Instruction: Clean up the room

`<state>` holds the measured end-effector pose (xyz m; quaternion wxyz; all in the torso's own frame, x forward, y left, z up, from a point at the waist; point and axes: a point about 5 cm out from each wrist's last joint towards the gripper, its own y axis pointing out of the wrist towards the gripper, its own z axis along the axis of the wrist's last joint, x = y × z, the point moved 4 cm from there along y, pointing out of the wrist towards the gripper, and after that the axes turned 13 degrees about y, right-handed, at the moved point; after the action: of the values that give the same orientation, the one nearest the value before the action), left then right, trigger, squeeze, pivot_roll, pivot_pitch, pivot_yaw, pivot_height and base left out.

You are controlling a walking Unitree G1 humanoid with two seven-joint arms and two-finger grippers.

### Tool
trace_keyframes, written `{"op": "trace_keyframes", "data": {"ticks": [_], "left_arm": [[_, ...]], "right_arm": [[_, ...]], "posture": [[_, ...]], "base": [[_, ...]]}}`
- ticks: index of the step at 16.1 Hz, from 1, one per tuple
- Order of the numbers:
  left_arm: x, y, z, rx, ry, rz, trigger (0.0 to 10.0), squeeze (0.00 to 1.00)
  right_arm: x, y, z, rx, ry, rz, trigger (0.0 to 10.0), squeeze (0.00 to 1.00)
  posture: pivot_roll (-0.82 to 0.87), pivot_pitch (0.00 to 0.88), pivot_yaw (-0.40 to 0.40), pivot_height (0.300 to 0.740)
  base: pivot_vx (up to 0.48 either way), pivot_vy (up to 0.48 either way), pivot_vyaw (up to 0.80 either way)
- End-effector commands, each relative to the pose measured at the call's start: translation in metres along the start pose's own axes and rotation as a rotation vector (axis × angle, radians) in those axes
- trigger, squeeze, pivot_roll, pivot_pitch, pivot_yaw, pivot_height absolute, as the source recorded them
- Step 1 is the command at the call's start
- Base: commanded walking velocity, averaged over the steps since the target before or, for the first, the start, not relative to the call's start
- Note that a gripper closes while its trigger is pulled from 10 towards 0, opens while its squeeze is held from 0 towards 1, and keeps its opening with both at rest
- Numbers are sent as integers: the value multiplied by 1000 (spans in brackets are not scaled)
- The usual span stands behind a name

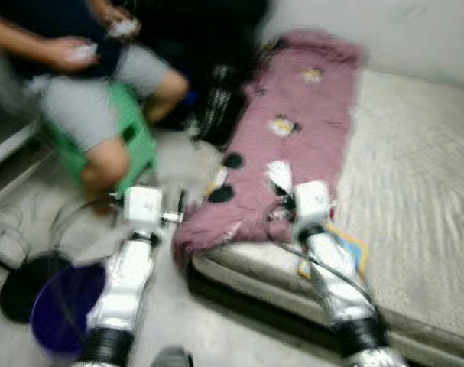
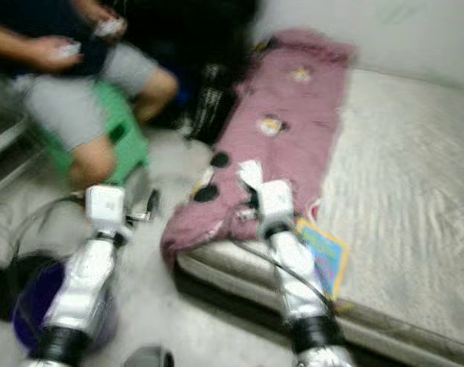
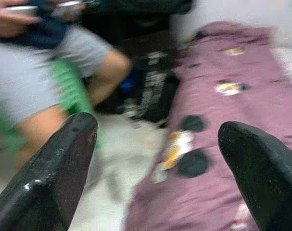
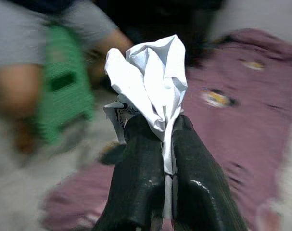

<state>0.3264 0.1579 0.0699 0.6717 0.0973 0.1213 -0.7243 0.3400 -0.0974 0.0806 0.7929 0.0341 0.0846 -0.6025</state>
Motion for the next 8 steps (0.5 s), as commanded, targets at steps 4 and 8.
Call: {"op": "trace_keyframes", "data": {"ticks": [4, 8], "left_arm": [[6, 2, 5, 11, -3, -10, 10000, 0], [5, 3, 5, 9, 0, -10, 10000, 0]], "right_arm": [[6, -1, 3, 2, -9, -5, 10000, 0], [5, 0, 3, 3, -11, -2, 10000, 0]], "posture": [[62, 0, -8, 740], [62, 0, -7, 740]], "base": [[0, 0, 800], [0, 0, 800]]}}
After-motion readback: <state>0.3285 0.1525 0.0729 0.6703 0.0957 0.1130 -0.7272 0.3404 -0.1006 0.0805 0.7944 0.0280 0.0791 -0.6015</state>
